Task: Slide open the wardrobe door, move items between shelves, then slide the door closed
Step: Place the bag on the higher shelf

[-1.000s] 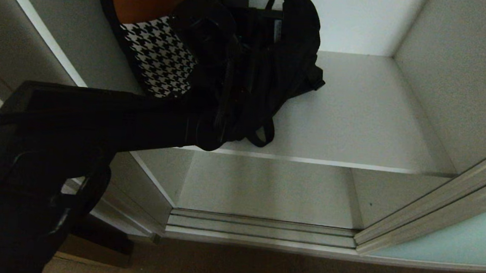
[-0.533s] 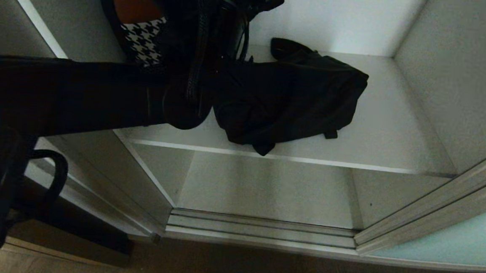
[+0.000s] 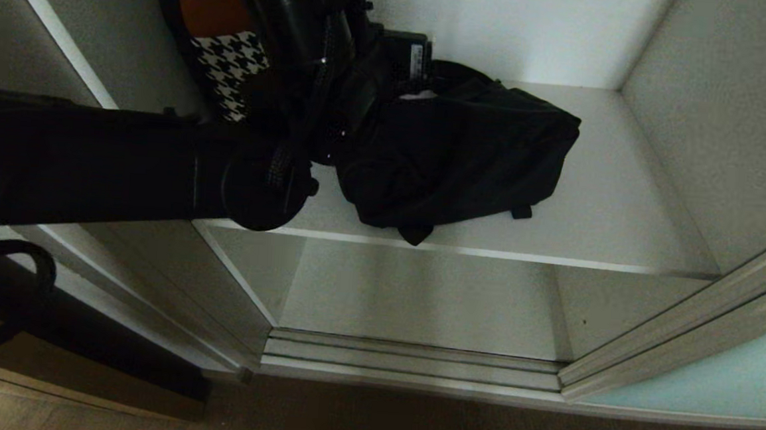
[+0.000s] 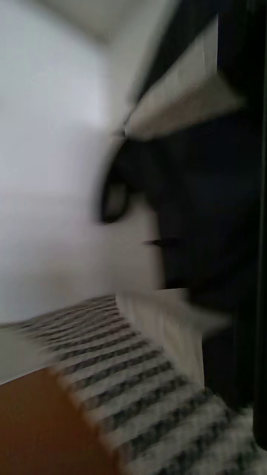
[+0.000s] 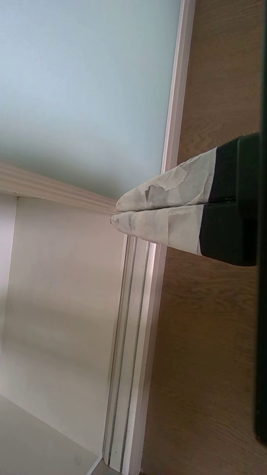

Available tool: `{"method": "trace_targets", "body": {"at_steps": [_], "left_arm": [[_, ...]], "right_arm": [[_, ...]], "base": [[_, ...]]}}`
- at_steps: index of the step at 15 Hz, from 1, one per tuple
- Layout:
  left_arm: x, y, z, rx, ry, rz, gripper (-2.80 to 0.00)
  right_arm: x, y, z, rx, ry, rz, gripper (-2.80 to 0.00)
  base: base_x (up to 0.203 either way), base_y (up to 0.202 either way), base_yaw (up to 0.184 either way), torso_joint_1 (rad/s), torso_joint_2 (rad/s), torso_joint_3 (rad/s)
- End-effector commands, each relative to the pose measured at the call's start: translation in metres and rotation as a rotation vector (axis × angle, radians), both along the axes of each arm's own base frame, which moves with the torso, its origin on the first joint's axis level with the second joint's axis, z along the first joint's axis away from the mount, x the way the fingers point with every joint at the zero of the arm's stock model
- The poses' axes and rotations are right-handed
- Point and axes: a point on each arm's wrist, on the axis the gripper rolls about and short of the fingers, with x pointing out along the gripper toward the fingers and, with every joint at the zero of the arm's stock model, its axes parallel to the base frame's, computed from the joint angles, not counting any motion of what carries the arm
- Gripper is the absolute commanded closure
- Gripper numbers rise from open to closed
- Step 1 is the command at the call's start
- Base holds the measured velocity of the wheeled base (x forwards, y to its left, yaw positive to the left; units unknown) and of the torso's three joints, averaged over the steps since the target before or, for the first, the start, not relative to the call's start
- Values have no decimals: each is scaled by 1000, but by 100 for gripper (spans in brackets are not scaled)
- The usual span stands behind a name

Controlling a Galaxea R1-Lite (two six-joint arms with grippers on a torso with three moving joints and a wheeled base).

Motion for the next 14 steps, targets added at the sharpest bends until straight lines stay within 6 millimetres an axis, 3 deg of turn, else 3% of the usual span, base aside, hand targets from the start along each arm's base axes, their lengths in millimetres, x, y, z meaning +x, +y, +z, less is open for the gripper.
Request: {"method": "trace_targets", "body": {"at_steps": [1,7,14], "left_arm": [[-11,9,0,9,97,-22,0],[-16,8,-38,181,543,-187,0],[18,-20,-104,284,756,-210,0]], "right_arm": [[0,0,0,-1,1,0,0],[0,0,0,-1,0,0,0],[0,0,0,0,1,0,0]], "base": [[0,0,0,0,0,0],[0,0,0,0,0,0],[0,0,0,0,0,0]]}}
